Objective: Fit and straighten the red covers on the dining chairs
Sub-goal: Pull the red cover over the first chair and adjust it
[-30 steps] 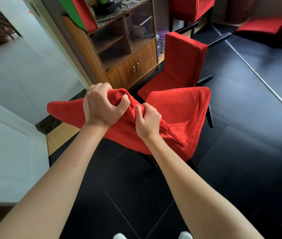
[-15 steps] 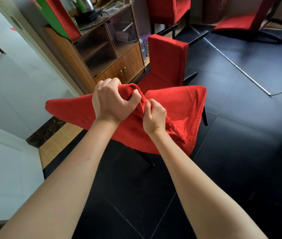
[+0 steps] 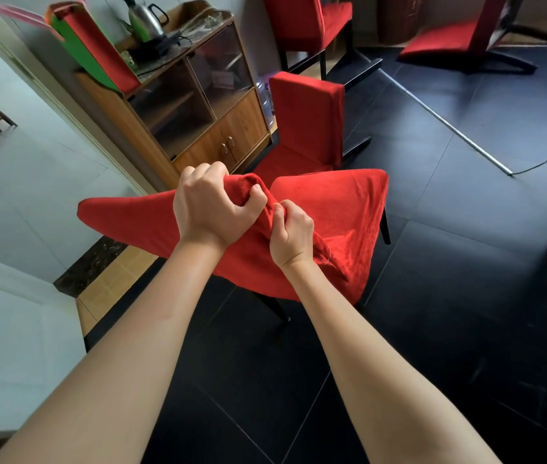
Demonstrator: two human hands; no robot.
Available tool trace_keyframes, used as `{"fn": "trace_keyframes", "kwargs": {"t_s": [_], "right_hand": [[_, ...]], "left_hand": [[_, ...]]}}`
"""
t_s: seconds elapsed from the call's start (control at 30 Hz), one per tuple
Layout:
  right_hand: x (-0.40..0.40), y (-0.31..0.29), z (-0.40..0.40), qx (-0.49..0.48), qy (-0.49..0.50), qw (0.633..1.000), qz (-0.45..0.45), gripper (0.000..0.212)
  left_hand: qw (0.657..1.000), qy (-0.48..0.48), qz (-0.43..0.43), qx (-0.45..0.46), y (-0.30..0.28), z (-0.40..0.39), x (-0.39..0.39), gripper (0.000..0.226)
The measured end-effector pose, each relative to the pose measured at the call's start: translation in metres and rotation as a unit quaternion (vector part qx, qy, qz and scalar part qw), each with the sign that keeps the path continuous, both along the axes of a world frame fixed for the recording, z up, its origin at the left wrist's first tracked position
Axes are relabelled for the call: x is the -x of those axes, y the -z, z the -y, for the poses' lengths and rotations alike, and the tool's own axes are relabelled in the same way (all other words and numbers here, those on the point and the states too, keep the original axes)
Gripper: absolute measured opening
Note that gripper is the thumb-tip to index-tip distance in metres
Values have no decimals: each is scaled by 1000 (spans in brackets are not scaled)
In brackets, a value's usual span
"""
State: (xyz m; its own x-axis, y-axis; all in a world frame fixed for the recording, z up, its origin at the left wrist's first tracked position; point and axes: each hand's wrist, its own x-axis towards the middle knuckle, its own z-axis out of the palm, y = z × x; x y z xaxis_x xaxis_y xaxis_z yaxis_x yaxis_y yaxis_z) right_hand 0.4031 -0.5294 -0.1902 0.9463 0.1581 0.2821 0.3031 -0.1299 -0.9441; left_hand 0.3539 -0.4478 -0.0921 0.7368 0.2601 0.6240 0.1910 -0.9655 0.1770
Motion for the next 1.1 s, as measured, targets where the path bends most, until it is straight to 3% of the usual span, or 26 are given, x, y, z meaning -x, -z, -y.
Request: {"fn": "trace_keyframes", "kwargs": {"t_s": [0.23,0.73,1.1], "right_hand": [[-5,8,24,-23,-8,1000,6,48],[15,36,66,-28,-24,999,-5,62],[37,65,85,-35,11,999,-16,52]], "left_hand": [[999,-21,-26,-23,4,24,-5,57],[996,-5,-55,-75,24,64,16,56],[991,21,-64,-115,50,86,33,54]]}}
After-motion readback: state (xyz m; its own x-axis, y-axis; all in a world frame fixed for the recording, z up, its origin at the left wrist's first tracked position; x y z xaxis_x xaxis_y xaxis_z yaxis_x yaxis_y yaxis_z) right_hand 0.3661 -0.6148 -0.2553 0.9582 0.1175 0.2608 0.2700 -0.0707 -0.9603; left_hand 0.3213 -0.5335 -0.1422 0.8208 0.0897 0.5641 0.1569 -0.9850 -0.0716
